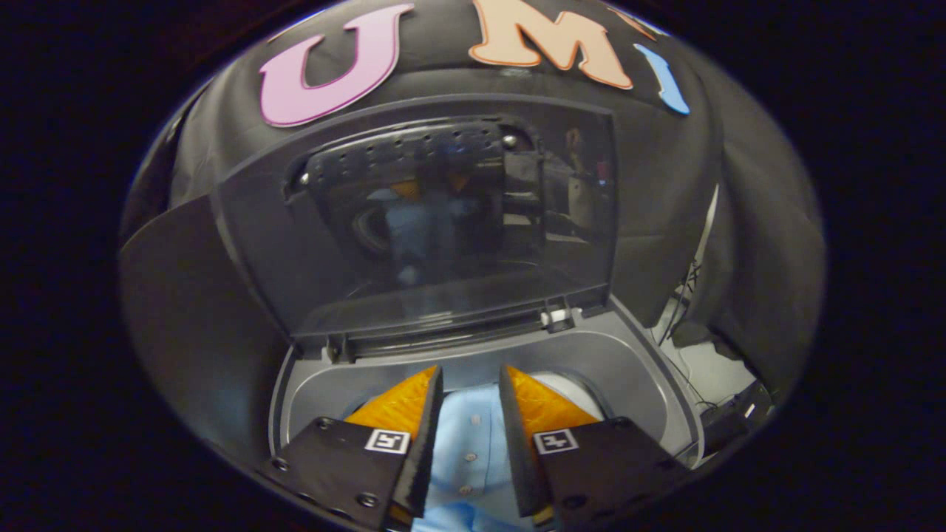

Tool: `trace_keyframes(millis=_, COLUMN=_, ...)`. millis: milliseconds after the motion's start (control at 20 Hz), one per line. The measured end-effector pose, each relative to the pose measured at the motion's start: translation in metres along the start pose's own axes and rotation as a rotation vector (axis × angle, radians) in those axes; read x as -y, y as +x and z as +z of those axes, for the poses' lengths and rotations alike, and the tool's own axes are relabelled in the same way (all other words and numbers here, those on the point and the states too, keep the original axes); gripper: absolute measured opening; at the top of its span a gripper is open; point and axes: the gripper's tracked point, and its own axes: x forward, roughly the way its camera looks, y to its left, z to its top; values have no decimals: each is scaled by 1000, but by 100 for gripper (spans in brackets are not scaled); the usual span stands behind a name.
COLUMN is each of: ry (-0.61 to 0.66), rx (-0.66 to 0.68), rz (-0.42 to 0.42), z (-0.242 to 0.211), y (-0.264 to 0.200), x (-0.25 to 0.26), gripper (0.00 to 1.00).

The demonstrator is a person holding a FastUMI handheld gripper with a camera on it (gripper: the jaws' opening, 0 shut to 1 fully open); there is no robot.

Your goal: Put the clothes into the washing machine and then close the washing machine lid.

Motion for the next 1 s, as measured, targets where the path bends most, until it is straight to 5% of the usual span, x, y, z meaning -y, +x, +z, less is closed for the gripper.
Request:
trace_keyframes(millis=200, ry=2, rx=37, rz=-1, z=24, y=-14, x=6, gripper=92)
trace_keyframes(millis=1000, ry=-38, rx=428, rz=23, z=198, y=-81, x=-25, gripper=96)
